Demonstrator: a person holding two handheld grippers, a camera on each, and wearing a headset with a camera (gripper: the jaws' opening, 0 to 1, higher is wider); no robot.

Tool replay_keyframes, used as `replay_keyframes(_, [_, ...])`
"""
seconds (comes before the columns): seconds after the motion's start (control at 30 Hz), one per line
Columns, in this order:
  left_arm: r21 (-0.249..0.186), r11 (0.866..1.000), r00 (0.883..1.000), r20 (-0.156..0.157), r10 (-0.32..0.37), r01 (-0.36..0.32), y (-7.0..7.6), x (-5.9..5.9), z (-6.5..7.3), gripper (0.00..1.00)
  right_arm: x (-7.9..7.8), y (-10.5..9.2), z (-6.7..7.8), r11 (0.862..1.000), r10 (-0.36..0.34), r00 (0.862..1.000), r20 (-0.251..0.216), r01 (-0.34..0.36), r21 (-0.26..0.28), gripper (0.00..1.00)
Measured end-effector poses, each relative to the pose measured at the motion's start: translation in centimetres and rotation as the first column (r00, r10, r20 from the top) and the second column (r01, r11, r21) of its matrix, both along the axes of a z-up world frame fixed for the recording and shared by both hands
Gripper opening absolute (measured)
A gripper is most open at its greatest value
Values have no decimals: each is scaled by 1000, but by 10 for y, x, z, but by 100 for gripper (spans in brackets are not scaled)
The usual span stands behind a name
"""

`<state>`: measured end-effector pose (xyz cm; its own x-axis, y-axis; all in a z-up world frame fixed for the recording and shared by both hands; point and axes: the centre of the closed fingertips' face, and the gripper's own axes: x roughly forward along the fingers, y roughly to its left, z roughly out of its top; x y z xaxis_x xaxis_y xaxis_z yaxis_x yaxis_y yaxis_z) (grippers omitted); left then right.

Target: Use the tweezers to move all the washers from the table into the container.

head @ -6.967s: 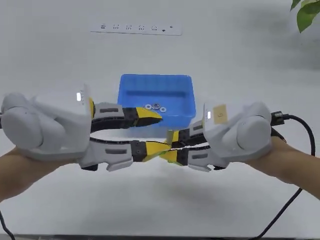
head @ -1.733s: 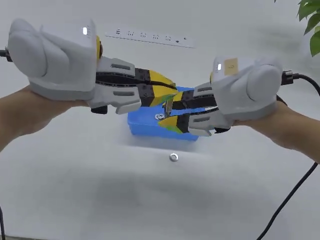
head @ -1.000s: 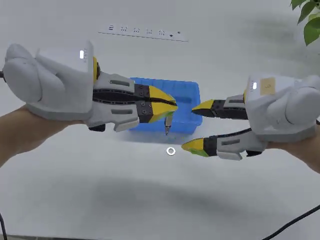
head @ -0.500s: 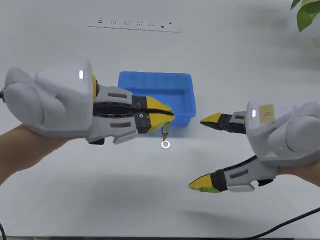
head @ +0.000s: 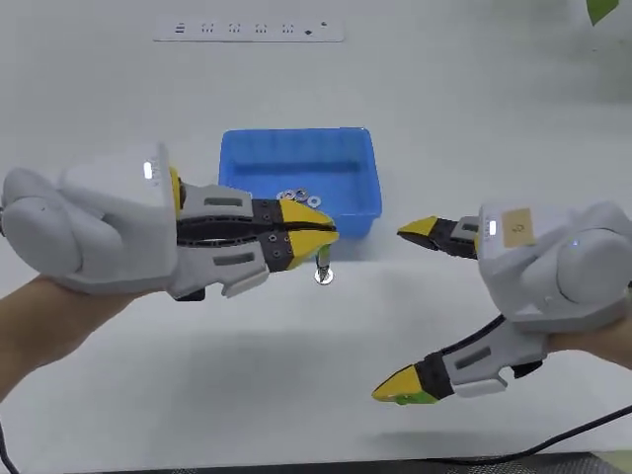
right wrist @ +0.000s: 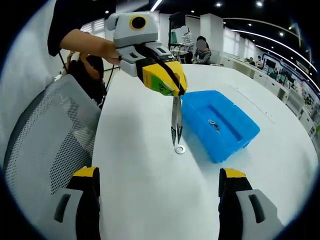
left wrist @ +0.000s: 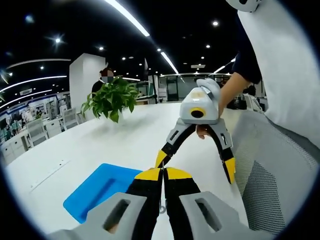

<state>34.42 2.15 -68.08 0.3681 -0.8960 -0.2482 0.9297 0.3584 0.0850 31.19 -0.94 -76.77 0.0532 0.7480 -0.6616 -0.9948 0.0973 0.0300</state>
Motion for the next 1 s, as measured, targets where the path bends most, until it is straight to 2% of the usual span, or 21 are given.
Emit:
replay_keyframes(0.4, [13, 1000, 1000, -14, -3, 4, -6, 1, -9, 5, -4, 1, -3, 1000, 8, 1000, -30, -8, 17, 99])
replay_keyframes(0.5, [28, 1000, 1000, -6, -7, 8, -6, -1, -13, 5, -6, 0, -5, 1000, 10, 999, -41, -9, 17, 99])
replay_keyframes(0.73, [18, 1000, 1000, 1, -9, 9, -6, -2, -12, 5, -11, 1, -7, 1000, 23, 998, -60, -22, 17, 97])
replay_keyframes(0.9, [31, 999, 999, -10, -30, 31, -4, -8, -13, 5, -11, 5, -7, 999, 26, 998, -64, -24, 23, 97])
replay_keyframes(1.0, [29, 999, 999, -27, -20, 21, -2, -5, -13, 5, -9, 10, -7, 999, 27, 997, -66, -25, 25, 95])
